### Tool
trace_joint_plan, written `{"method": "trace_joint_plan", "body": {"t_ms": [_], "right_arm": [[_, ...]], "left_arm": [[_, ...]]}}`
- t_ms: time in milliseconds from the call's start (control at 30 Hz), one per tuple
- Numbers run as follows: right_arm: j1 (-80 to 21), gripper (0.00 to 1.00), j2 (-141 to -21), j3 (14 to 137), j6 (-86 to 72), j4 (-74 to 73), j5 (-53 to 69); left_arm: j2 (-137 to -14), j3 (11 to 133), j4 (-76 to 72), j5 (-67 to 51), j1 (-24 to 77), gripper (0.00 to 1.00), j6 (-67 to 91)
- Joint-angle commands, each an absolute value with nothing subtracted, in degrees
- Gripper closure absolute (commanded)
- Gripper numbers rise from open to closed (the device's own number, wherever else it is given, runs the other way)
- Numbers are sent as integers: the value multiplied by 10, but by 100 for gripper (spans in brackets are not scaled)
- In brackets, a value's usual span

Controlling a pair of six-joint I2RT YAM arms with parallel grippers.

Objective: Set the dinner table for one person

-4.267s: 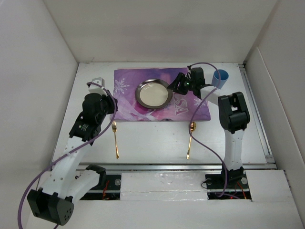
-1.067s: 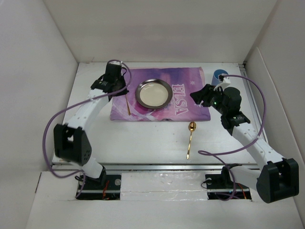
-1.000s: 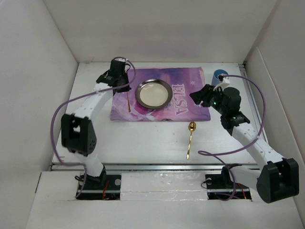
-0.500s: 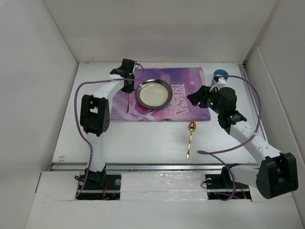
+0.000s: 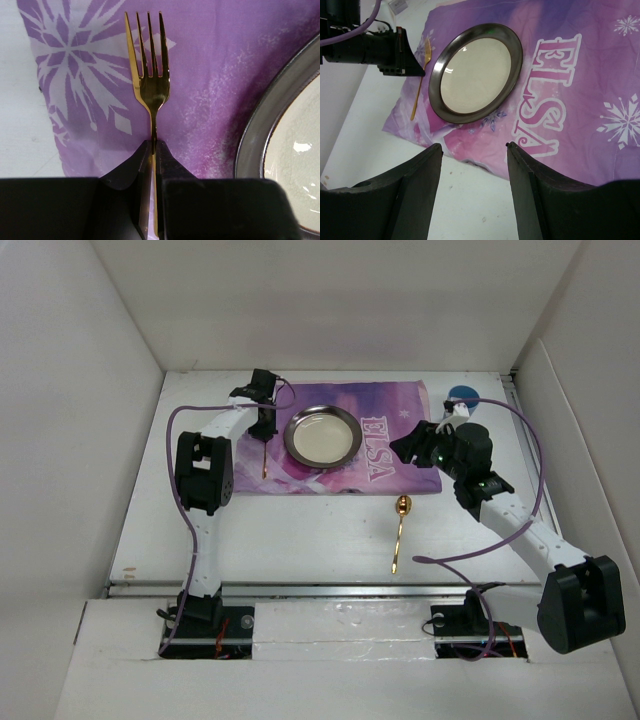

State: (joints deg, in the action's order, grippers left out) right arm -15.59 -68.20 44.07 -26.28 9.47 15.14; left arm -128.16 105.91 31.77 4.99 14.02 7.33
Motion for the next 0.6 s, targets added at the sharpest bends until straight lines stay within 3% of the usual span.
{"method": "trace_joint_plan", "body": {"t_ms": [0,367,467,500,567], "right_arm": [[-167,40,-687,453,-248,123,142],[-194,40,-710,464,-238,118,120],[-194,40,-716,468,-235,114,115],[-194,40,-716,468,-234,113,114],[-194,40,-714,468,-231,111,112]], "left_arm": [[-1273,1079,309,41,141,100,83],[-1273,1086,303,44,141,100,97],[-1273,1089,308,52,141,85,100],[-1272,1090,308,54,141,75,100],[-1267,1091,315,62,141,69,103]]}}
